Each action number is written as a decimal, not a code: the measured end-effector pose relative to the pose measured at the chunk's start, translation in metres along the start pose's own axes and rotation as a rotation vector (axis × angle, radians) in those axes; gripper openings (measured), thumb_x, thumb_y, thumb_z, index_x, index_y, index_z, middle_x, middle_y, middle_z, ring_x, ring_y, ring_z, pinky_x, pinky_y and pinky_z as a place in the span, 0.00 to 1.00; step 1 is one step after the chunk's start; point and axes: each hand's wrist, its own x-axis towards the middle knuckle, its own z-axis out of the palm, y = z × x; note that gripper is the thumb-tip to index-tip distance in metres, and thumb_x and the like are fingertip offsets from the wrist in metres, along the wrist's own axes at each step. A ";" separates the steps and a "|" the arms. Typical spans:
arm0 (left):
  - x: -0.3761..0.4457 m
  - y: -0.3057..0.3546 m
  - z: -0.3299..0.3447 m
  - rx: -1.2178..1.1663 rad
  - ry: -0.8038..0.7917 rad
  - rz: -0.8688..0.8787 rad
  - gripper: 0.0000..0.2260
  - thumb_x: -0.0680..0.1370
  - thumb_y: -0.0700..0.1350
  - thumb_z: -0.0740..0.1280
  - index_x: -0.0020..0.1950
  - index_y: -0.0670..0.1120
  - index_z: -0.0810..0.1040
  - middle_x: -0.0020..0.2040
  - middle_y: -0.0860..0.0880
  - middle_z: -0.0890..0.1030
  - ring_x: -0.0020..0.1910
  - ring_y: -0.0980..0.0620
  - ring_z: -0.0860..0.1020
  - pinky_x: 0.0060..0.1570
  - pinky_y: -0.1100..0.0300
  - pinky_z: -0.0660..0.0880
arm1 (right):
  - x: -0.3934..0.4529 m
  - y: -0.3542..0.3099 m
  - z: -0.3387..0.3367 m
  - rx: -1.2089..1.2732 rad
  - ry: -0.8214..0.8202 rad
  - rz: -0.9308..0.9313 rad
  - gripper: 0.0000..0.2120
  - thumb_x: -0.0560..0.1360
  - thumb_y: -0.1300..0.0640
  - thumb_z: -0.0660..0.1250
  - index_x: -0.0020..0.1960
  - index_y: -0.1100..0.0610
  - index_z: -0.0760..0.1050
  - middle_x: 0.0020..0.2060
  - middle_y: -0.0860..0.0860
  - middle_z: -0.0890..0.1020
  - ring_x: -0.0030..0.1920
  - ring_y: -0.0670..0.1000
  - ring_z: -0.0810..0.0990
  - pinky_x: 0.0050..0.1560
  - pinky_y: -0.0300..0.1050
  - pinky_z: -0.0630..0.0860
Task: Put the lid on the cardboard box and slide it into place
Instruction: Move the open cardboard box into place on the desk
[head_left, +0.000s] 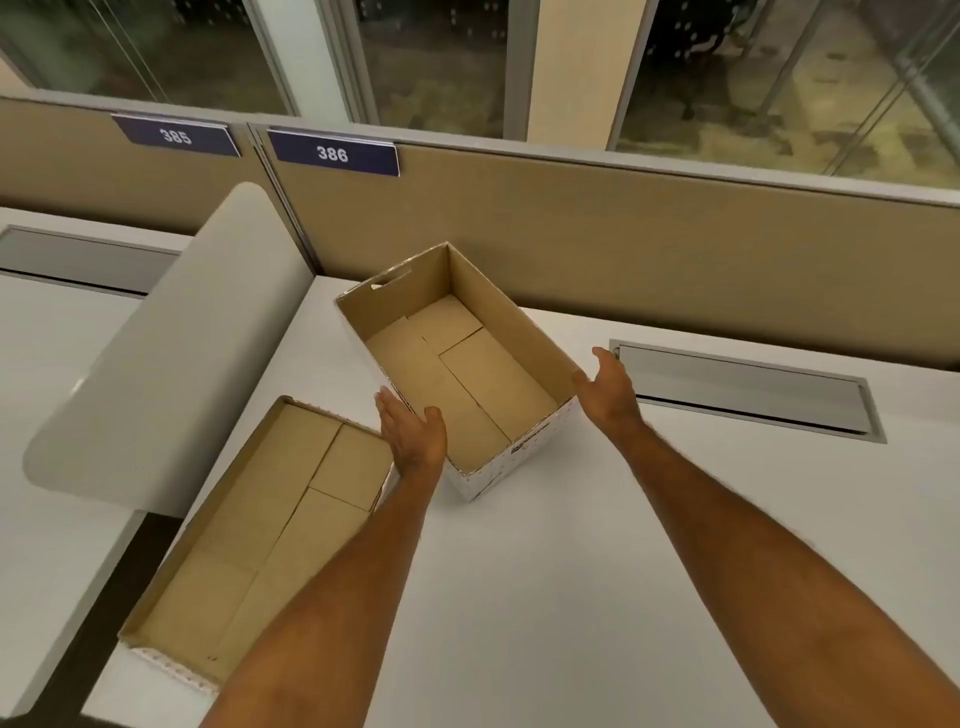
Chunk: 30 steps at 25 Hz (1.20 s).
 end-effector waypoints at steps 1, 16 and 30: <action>0.001 0.000 0.004 -0.071 0.002 -0.019 0.33 0.81 0.39 0.60 0.84 0.44 0.48 0.85 0.44 0.52 0.84 0.43 0.55 0.81 0.49 0.58 | 0.005 0.002 0.003 0.054 0.008 0.019 0.27 0.82 0.50 0.64 0.78 0.58 0.64 0.77 0.59 0.69 0.75 0.61 0.70 0.72 0.58 0.70; -0.003 -0.010 0.020 -0.229 0.022 -0.087 0.29 0.83 0.32 0.52 0.83 0.48 0.54 0.82 0.45 0.64 0.80 0.44 0.65 0.78 0.44 0.66 | 0.000 0.028 0.009 0.135 0.063 -0.029 0.16 0.83 0.51 0.64 0.63 0.60 0.82 0.54 0.58 0.86 0.50 0.57 0.83 0.50 0.46 0.80; -0.132 -0.020 0.016 -0.023 -0.348 0.191 0.29 0.84 0.33 0.53 0.84 0.49 0.53 0.82 0.46 0.64 0.79 0.43 0.67 0.77 0.44 0.68 | -0.197 0.158 -0.055 0.318 0.289 0.216 0.15 0.79 0.53 0.67 0.64 0.55 0.82 0.56 0.53 0.86 0.53 0.57 0.85 0.54 0.60 0.84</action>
